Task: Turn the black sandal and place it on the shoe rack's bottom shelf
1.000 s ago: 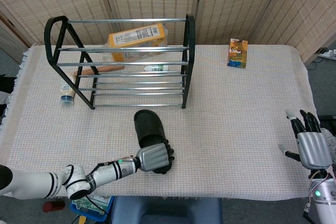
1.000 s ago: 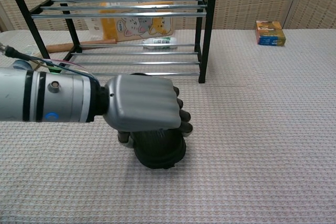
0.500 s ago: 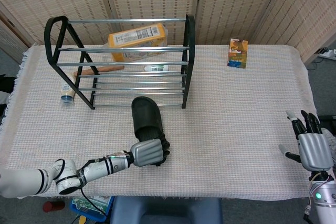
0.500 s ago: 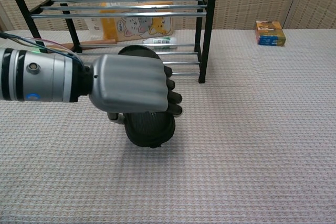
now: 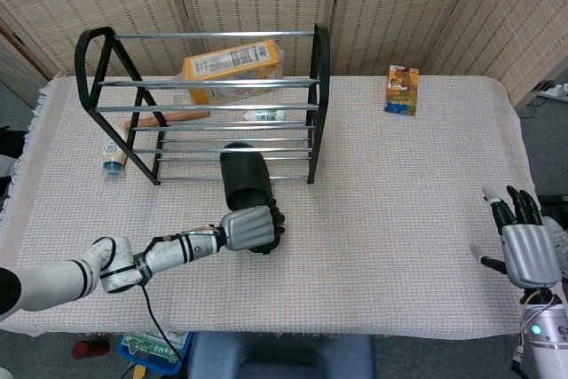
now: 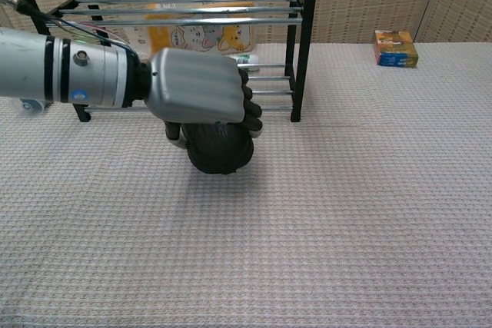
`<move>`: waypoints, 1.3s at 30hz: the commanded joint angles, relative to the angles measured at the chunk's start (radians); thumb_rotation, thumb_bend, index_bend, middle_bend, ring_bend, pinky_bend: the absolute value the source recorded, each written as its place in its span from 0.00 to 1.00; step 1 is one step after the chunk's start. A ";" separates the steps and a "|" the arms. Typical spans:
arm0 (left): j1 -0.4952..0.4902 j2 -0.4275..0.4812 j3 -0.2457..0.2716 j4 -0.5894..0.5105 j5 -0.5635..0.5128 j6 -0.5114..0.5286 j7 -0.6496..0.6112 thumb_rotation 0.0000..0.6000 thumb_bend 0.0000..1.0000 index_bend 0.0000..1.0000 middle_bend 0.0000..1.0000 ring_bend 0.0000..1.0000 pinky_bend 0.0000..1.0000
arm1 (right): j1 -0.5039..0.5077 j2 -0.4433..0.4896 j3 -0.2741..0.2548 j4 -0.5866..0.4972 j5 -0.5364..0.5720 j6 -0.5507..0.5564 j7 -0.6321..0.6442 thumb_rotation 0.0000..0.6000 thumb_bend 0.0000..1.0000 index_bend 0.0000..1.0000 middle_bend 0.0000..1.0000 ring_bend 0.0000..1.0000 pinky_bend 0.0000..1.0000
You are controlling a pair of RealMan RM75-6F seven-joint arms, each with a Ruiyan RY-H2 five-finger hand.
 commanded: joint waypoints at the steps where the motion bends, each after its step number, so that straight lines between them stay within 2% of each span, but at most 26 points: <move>1: -0.019 -0.019 0.002 0.061 0.010 0.006 -0.046 1.00 0.12 0.53 0.45 0.38 0.38 | -0.001 -0.001 0.001 0.000 0.003 -0.001 -0.002 1.00 0.19 0.00 0.20 0.03 0.00; 10: -0.031 -0.078 0.017 0.225 0.015 0.012 -0.094 1.00 0.12 0.50 0.42 0.37 0.38 | 0.002 -0.004 0.007 -0.002 0.010 -0.009 -0.011 1.00 0.19 0.00 0.20 0.03 0.00; 21: -0.026 -0.126 0.021 0.340 -0.022 -0.010 -0.093 1.00 0.12 0.43 0.36 0.32 0.38 | 0.003 -0.008 0.011 -0.002 0.018 -0.015 -0.016 1.00 0.19 0.00 0.20 0.03 0.00; 25: -0.021 -0.136 0.013 0.367 -0.051 -0.032 -0.068 1.00 0.12 0.40 0.30 0.27 0.38 | 0.004 -0.009 0.010 -0.003 0.020 -0.019 -0.020 1.00 0.19 0.00 0.20 0.03 0.00; 34: 0.014 -0.137 -0.029 0.344 -0.165 -0.099 0.080 1.00 0.12 0.20 0.17 0.17 0.37 | 0.004 -0.009 0.011 -0.003 0.022 -0.021 -0.020 1.00 0.19 0.00 0.20 0.03 0.00; 39: 0.047 -0.114 -0.052 0.276 -0.223 -0.086 0.165 1.00 0.12 0.16 0.14 0.17 0.36 | 0.002 -0.008 0.009 -0.003 0.019 -0.020 -0.018 1.00 0.19 0.00 0.20 0.03 0.00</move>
